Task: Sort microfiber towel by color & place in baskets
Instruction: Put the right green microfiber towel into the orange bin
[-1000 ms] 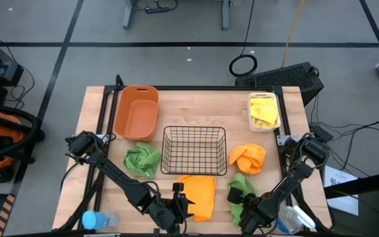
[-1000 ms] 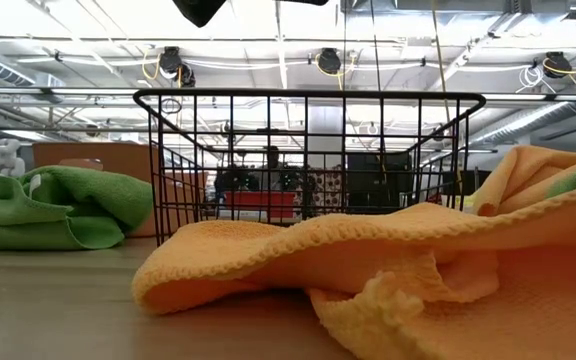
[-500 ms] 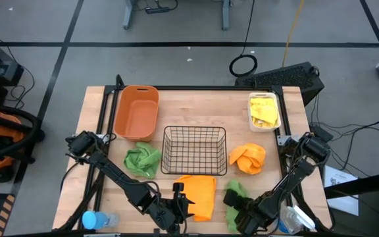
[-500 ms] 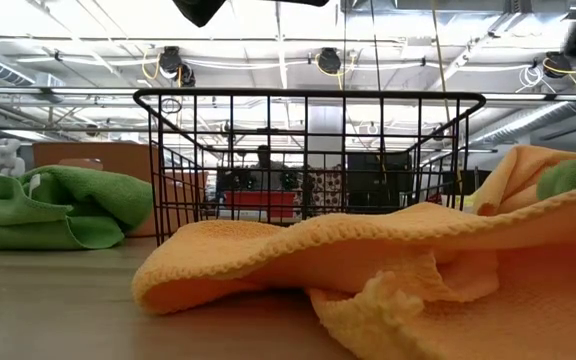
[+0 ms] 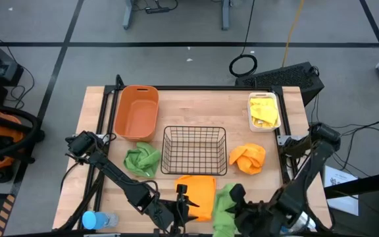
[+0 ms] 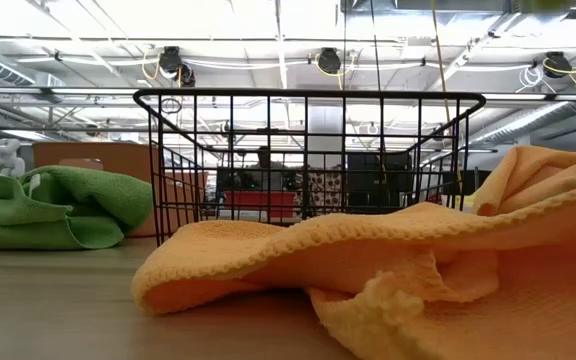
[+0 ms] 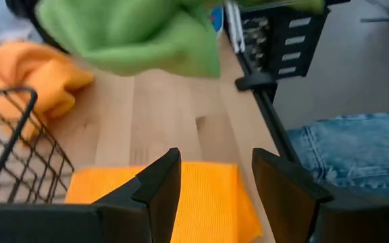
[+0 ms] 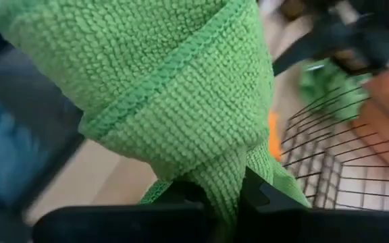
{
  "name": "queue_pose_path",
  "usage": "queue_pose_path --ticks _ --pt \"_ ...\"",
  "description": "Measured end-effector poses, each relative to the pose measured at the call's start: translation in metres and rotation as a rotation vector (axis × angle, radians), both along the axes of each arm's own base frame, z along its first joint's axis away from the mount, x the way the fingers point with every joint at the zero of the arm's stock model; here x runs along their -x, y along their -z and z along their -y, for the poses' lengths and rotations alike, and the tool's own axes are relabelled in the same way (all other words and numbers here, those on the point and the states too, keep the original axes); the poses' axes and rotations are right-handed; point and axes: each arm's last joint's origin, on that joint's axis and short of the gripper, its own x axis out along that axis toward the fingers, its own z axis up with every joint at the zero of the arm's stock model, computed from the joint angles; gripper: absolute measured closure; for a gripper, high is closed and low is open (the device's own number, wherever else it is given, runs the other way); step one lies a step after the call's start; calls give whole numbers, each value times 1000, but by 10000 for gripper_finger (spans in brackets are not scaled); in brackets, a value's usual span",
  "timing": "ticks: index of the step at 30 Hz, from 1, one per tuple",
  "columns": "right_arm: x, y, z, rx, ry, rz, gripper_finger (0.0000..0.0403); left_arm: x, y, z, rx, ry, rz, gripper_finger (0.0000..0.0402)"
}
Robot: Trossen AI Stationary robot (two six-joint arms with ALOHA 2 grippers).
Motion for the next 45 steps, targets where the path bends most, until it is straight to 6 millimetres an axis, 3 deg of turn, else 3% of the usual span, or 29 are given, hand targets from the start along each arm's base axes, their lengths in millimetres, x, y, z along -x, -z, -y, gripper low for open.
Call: queue_pose_path --ticks 7,13,21,25,29,34,37,42,45 --pt "6 -31 10 -36 118 207 394 -2 -3 0 -36 3 44 213" --pt "-11 -41 12 -89 269 384 393 -3 -9 -3 -143 -123 120 213" --pt "-28 -49 23 -60 318 473 392 4 -46 16 -309 -305 249 213" --pt "-37 -61 42 13 287 480 392 8 -65 26 -293 -357 297 213" --pt "-36 -87 75 -165 153 404 394 15 -76 38 -264 -295 302 213" --pt "-29 -90 100 -220 174 322 394 19 -75 43 -229 -239 291 213" --pt "-25 -82 105 -262 178 389 394 16 -72 39 -252 -232 267 213" --pt "-28 -21 109 -344 166 519 395 4 -69 28 -196 -161 227 213" --pt "-26 2 114 -442 175 663 394 -2 -68 21 -203 -172 216 213"
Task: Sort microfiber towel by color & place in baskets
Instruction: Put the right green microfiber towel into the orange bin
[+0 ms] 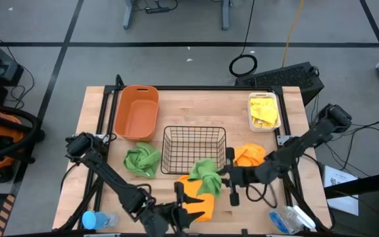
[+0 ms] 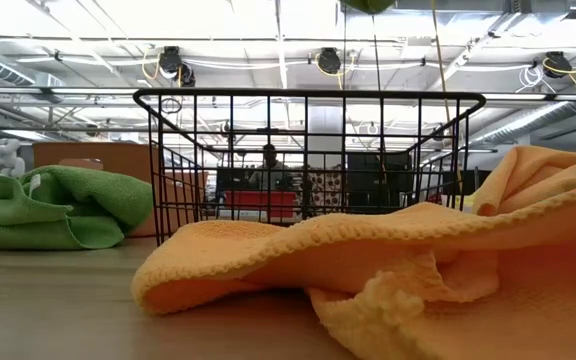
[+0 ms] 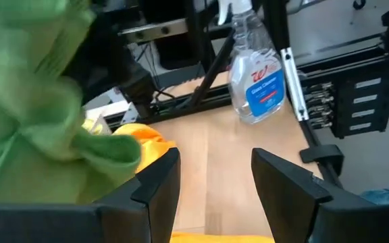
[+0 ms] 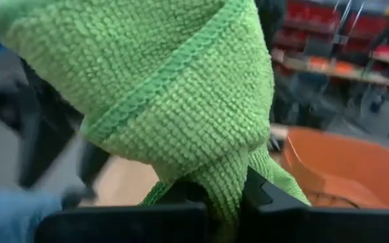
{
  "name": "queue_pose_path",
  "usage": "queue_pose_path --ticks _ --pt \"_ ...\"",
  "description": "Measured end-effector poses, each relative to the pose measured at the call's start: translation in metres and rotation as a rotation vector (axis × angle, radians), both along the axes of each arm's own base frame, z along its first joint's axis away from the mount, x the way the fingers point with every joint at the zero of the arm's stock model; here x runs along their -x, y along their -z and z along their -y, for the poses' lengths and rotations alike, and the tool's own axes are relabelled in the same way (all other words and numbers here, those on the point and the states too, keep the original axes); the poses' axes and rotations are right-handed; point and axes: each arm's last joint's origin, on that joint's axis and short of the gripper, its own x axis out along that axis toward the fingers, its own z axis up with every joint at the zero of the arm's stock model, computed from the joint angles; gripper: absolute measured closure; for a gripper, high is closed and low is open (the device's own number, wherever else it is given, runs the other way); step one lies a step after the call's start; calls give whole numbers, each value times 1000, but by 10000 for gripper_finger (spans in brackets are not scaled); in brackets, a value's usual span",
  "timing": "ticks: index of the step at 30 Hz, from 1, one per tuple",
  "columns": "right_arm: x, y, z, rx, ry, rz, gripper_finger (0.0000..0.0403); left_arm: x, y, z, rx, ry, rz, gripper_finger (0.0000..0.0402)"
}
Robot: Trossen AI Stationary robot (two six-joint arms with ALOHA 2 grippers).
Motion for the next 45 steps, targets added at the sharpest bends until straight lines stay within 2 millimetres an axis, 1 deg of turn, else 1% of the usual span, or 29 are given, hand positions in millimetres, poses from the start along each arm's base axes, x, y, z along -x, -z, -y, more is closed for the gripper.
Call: queue_pose_path --ticks 3,7,10,13,15,17,20,23,26,29,31,35,38,45 --pt "5 16 3 -70 -10 106 390 -5 2 -8 9 -17 -22 213" --pt "12 23 7 -112 -29 193 389 -12 5 -19 57 -64 -41 213" --pt "16 28 5 -130 -70 201 389 -16 10 -29 119 -123 -71 213" --pt "17 29 5 -148 -72 203 388 -18 17 -39 198 -187 -116 213" --pt "18 30 4 -143 -69 196 388 -18 21 -44 219 -212 -150 211" --pt "18 29 3 -148 -75 201 388 -16 25 -46 232 -236 -173 206" --pt "18 29 4 -145 -74 201 388 -14 28 -46 210 -247 -192 187" --pt "18 29 4 -145 -71 204 388 -9 20 -44 151 -301 -130 161" --pt "18 29 3 -138 -75 204 387 1 2 -40 78 -359 -34 136" --pt "18 29 4 -126 -74 209 387 8 -11 -32 42 -337 19 115" --pt "18 28 4 -119 -73 220 387 9 -16 -28 34 -315 34 102" --pt "19 25 4 -106 -71 247 387 5 -15 -34 42 -321 25 75" --pt "18 24 5 -94 -67 255 387 -3 -14 -41 74 -341 39 58" --pt "13 24 13 -74 -36 264 387 -20 -7 -56 70 -359 29 49"
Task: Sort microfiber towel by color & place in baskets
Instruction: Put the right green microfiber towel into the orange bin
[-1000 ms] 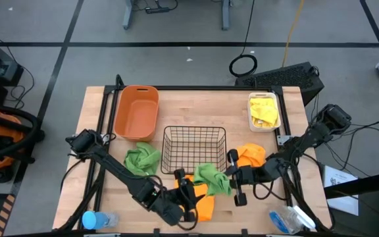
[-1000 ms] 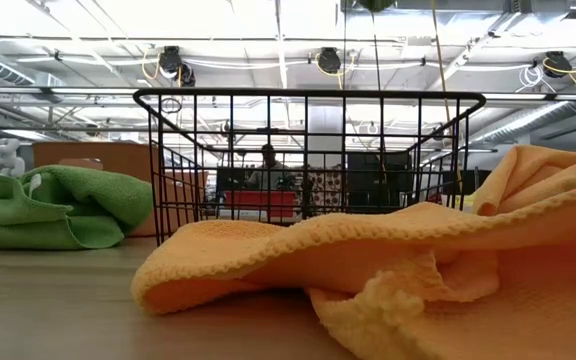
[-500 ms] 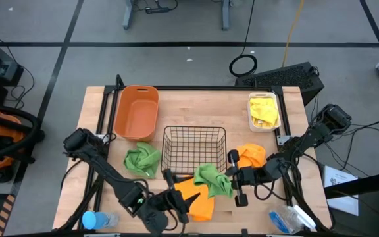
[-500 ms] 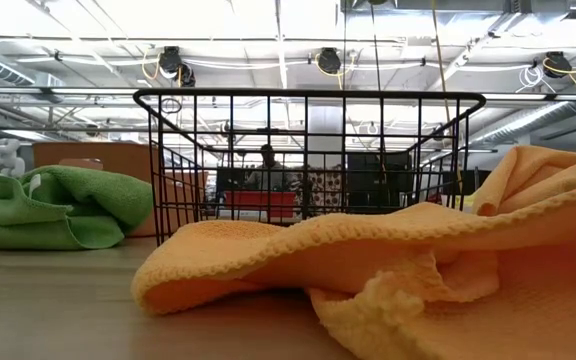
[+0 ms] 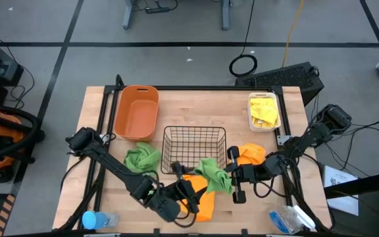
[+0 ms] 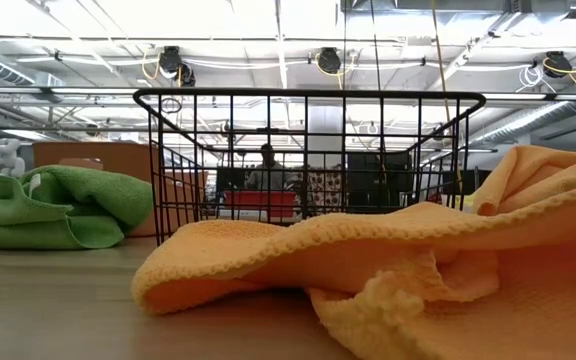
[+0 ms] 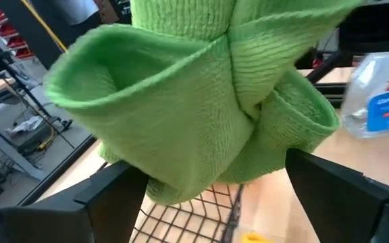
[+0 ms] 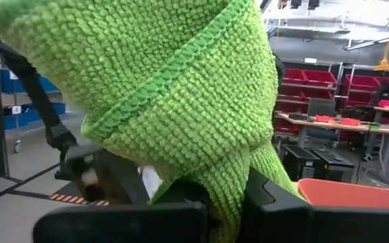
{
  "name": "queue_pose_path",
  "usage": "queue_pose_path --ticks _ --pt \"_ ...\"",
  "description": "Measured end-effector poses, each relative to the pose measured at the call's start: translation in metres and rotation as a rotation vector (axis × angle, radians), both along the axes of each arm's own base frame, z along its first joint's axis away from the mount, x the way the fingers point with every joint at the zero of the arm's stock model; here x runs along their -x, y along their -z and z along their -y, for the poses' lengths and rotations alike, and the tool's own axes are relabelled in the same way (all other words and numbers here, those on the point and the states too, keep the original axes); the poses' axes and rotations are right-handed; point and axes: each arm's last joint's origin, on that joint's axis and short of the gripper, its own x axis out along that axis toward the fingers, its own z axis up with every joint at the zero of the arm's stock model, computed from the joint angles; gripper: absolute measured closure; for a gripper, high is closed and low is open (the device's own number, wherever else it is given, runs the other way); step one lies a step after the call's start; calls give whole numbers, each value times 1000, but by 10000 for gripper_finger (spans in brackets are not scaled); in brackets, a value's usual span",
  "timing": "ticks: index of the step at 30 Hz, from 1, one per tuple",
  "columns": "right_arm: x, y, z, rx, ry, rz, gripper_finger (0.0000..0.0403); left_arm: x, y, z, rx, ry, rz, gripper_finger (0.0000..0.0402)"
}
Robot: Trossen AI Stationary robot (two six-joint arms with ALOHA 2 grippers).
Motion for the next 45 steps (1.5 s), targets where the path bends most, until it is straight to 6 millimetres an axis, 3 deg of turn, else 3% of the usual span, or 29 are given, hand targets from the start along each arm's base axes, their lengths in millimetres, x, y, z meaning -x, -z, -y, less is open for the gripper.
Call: queue_pose_path --ticks 4,10,14,19,23,41,45 --pt "-3 0 4 2 17 0 387 -4 -1 -5 22 4 9 49" --pt "-4 0 6 2 24 1 387 2 -6 10 -54 66 13 49" --pt "-4 0 6 0 25 0 387 3 -7 5 -178 -56 -5 48" --pt "-4 0 6 -1 24 -1 387 -1 -5 9 -47 148 -16 48" --pt "-4 0 6 0 25 -3 387 -2 4 15 -70 134 -21 48" --pt "-5 4 6 -24 19 -42 387 -17 0 -1 -123 70 15 50" --pt "-5 5 6 -25 19 -50 387 -22 0 -8 -112 84 18 84"
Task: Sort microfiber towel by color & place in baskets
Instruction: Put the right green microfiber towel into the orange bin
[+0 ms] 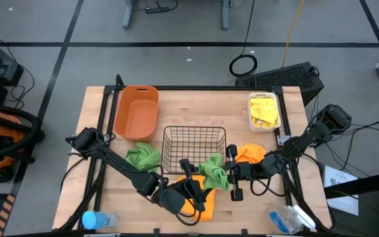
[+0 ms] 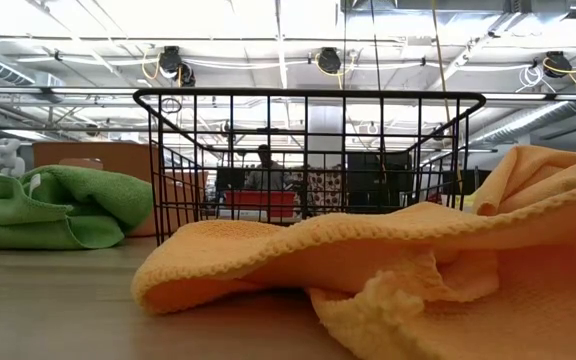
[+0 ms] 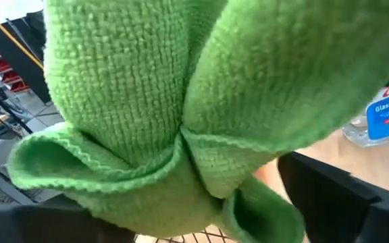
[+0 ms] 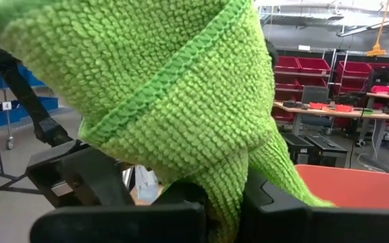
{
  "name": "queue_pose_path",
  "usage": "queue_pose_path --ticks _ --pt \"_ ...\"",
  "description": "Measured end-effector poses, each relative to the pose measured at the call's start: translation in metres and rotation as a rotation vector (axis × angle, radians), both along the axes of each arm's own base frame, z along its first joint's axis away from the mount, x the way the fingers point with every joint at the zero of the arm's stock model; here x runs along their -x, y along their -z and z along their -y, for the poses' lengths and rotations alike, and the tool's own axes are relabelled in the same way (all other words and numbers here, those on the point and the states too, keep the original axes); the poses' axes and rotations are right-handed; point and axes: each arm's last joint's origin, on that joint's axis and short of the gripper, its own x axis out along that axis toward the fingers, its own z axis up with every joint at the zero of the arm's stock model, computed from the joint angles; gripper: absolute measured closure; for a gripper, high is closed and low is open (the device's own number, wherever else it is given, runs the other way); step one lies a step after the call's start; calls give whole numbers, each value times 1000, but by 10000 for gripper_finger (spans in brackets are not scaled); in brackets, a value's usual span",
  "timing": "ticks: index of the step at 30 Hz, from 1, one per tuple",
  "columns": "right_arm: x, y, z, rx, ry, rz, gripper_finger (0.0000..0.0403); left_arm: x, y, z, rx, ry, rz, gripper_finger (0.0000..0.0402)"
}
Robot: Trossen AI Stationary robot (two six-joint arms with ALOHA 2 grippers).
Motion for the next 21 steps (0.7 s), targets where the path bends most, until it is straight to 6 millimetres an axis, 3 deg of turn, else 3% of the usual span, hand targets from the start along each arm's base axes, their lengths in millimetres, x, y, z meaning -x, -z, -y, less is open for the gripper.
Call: queue_pose_path --ticks 4,10,11,21 --pt "0 1 0 8 -5 -10 387 0 0 -1 -10 -26 2 171" --pt "0 2 0 -29 -9 -21 381 0 0 -4 -55 -70 -6 358" --pt "0 2 0 -37 -10 -24 375 0 0 -4 -65 -70 -10 375" --pt "1 4 -2 -54 -14 -43 271 3 0 -4 -103 -99 -36 379"
